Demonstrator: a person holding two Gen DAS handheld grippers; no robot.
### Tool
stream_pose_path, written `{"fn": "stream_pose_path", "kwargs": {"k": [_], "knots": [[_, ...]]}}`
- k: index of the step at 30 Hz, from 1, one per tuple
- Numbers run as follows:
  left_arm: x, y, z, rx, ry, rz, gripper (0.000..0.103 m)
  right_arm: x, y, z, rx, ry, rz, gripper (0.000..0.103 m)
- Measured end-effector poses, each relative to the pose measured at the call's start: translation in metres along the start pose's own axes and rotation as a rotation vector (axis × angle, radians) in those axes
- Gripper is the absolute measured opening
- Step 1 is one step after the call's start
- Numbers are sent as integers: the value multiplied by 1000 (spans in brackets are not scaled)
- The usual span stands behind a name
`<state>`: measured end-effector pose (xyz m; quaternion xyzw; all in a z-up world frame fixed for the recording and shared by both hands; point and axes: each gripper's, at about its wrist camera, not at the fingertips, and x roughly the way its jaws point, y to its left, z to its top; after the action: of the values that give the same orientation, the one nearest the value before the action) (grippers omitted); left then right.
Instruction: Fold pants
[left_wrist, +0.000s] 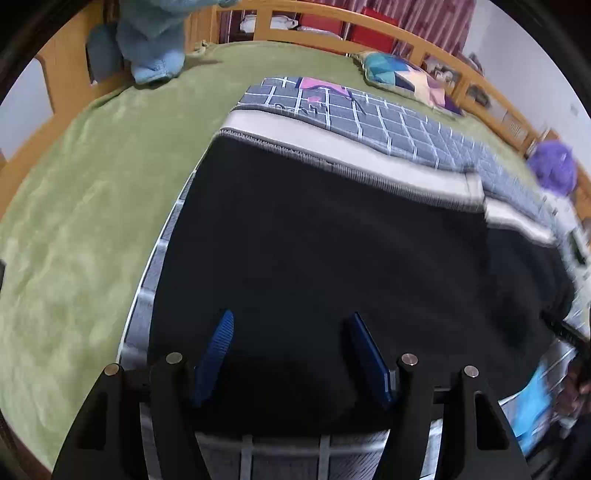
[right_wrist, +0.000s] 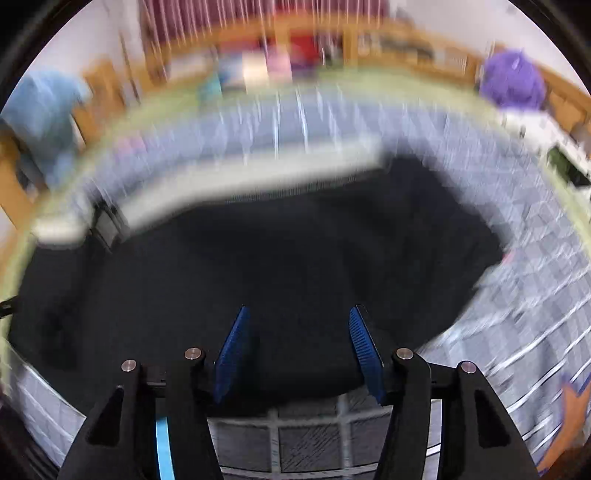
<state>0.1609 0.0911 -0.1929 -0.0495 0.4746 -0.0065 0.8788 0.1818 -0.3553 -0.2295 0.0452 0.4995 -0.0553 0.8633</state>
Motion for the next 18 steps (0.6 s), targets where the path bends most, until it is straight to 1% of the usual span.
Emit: {"fn": "stream_pose_path", "kwargs": {"k": [1,2,3,4,5,6,8,10,11,14,17,18], "knots": [[-5,-6,-3,29,-25,32,66,2,5,-3,-25,-23,-40,57],[-9,-11,-4,50,-32,40,68,-3,11,-3,-47,-46,-61,59],[-11,-10,-5,42,-37,18,68,-6,15,-3,-69,-37,-55,59],[-14,-8,-6,25,-45,-11,68,-10,13,-5,-59,-29,-13,59],[-14,-5,-8,6,-53,-31,68,-13,10,-8,-29,-35,8,59],[-13,-1,-9,-7,-59,-45,68,-15,7,-11,6,-35,25,59],[-12,1,-12,-16,-64,-49,68,-18,4,-14,41,-34,42,59],[-13,2,-12,-15,-72,-49,68,-23,3,-18,76,-47,37,59],[-15,0,-13,-15,-74,-45,68,-19,4,-16,83,-48,26,59],[-21,-2,-18,-31,-94,-34,68,-22,12,-18,81,-57,-14,59],[-31,-4,-18,-31,-130,-45,65,-27,24,-21,80,-78,-3,59],[-35,-3,-19,-31,-137,-47,65,-32,28,-23,78,-99,-10,59]]}}
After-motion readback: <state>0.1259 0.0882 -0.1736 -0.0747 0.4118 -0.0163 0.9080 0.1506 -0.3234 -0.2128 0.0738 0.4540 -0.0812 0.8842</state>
